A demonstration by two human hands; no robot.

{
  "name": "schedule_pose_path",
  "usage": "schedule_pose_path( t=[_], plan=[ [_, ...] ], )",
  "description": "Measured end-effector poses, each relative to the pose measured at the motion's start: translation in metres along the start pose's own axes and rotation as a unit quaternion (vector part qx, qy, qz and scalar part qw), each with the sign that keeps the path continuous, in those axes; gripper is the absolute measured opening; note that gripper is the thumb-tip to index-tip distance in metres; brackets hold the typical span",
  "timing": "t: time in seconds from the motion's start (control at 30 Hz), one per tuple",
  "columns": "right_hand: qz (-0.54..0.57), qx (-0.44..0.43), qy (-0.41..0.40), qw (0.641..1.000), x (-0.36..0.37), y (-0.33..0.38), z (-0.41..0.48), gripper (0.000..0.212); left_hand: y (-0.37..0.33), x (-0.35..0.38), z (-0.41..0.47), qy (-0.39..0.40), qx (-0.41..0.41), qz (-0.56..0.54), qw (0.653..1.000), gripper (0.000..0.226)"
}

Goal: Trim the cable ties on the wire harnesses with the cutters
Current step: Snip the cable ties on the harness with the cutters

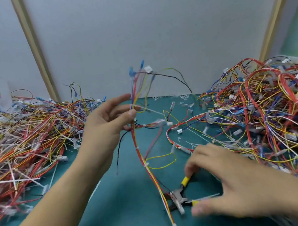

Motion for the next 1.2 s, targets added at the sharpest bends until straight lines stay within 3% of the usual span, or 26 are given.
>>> schedule_pose_path(
  t=[0.1,0.33,0.4,0.47,0.53,0.6,0.67,0.7,0.9,1.2],
  plan=[
    [-0.039,-0.005,0.06,0.997,0.018,-0.005,-0.001,0.096,-0.007,-0.007,0.002,-0.024,0.028,0.021,0.999,0.037],
    [-0.101,-0.029,-0.044,0.993,0.0,-0.005,0.0,0.051,-0.006,-0.004,-0.001,-0.004,0.024,0.064,0.998,0.042],
    [-0.065,0.01,-0.063,0.996,-0.01,-0.014,0.004,0.045,-0.005,-0.007,0.0,-0.015,0.021,0.066,0.997,0.043],
    [0.073,0.053,-0.098,0.991,-0.026,-0.024,0.006,0.045,-0.004,-0.008,0.001,-0.022,0.02,0.055,0.998,0.042],
    [0.293,0.072,-0.148,0.942,-0.039,-0.034,0.003,0.04,-0.003,-0.005,-0.001,-0.018,0.021,0.045,0.999,0.042],
    [0.501,0.072,-0.135,0.852,-0.036,-0.038,0.003,0.04,-0.001,0.003,-0.006,-0.009,0.022,0.026,0.999,0.042],
    [0.633,0.068,-0.082,0.767,-0.025,-0.029,0.003,0.044,0.001,0.016,-0.012,0.011,0.022,0.011,1.0,0.043],
    [0.652,0.074,-0.061,0.752,-0.019,-0.023,0.003,0.046,0.002,0.023,-0.016,0.024,0.022,0.007,0.999,0.044],
    [0.586,0.14,-0.046,0.797,0.005,-0.008,0.0,0.053,0.004,0.048,-0.03,0.073,0.026,0.006,0.997,0.044],
    [0.562,0.155,-0.03,0.812,0.002,-0.008,-0.002,0.052,-0.004,0.051,-0.033,0.085,0.05,0.021,0.995,0.044]
  ],
)
Point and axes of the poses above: each hand's wrist, its own z-axis towards the middle knuckle, its own x-axis out of the palm, y = z × x, the point moved 10 cm from there along z, towards the middle knuckle, and after that the axes turned 10 degrees about x, right-handed, at the moved point
